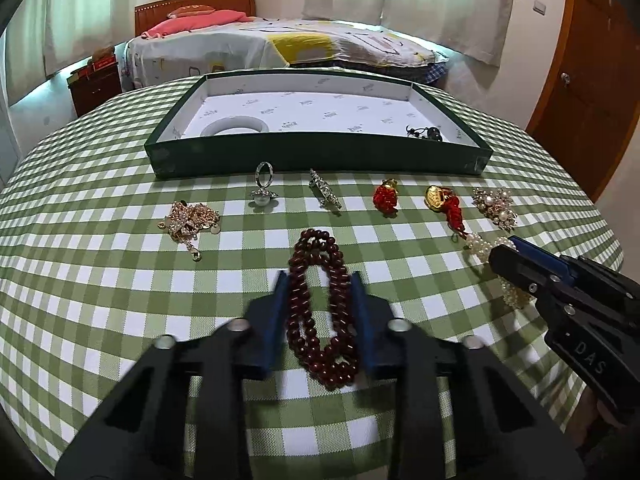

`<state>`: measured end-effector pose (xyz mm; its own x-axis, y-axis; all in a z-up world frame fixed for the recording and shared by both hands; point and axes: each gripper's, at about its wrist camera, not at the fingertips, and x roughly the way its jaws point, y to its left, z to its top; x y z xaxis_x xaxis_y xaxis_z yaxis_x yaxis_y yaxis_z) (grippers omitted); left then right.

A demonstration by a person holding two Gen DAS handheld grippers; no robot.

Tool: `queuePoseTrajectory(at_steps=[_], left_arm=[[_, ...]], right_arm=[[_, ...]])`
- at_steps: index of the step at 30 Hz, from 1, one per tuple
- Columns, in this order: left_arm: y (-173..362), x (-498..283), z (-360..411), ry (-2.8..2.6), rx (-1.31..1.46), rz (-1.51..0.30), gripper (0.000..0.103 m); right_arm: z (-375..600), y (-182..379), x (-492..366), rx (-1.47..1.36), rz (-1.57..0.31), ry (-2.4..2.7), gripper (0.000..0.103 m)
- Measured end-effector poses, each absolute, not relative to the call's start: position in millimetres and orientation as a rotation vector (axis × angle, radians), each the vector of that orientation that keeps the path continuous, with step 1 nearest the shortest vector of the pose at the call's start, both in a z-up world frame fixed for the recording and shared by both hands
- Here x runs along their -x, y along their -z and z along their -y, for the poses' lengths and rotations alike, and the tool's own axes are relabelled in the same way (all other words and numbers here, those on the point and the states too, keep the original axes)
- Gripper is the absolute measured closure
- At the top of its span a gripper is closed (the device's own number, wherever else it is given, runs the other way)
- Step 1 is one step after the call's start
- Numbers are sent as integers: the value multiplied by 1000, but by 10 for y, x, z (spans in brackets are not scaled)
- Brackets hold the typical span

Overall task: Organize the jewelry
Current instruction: 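Grasp the dark red bead strand with the left tool while the right tool grasps the pearl necklace, then release the bead strand into the box with the left tool while the right tool releases the pearls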

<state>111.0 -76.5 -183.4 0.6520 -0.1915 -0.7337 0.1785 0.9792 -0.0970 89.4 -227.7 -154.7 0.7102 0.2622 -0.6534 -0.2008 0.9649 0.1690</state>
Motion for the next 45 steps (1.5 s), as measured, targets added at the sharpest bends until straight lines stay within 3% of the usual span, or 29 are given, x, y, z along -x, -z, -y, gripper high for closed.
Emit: queuePoseTrajectory(at_steps=[6,27,38,45], left_arm=[[1808,-1070,747,244,30,-828,88],[1279,-1186,694,261,33,-671,88],[991,-1848,728,261,54,-620,88],[1080,-2432,795,235,53,-652,88]], right_arm=[[2239,1532,-882,-76,-730,-263,87],[2237,1107,-981,-83,-606,-274,87],[2191,739,-1548,-80,-510,-286,87],[2129,830,-2057,-80,-523,-284,87]])
